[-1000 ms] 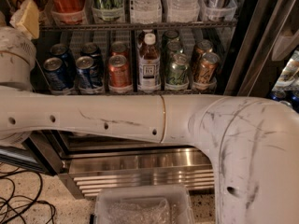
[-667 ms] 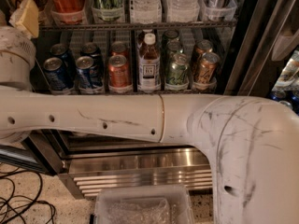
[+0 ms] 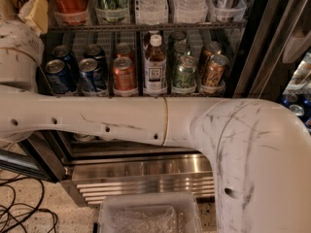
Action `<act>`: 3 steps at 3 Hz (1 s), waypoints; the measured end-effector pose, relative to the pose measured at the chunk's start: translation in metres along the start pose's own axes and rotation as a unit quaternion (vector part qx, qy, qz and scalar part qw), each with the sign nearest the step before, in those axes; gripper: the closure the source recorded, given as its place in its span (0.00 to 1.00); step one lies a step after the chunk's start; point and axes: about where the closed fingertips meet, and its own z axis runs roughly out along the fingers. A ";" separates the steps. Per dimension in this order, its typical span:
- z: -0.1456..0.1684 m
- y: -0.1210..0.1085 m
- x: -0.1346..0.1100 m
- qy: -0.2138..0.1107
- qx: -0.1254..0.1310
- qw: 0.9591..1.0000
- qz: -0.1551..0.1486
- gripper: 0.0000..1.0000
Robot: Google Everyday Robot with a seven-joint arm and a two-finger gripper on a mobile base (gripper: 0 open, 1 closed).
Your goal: Pick orange can from top shelf of fridge
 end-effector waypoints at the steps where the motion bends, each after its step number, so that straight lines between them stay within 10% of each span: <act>1: 0.012 -0.009 -0.001 -0.004 0.012 1.000 0.009 0.40; 3: 0.032 -0.010 0.006 0.019 0.003 1.000 0.019 0.38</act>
Offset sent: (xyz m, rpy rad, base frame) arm 0.0366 -0.0078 0.0073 0.0416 0.0612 0.0186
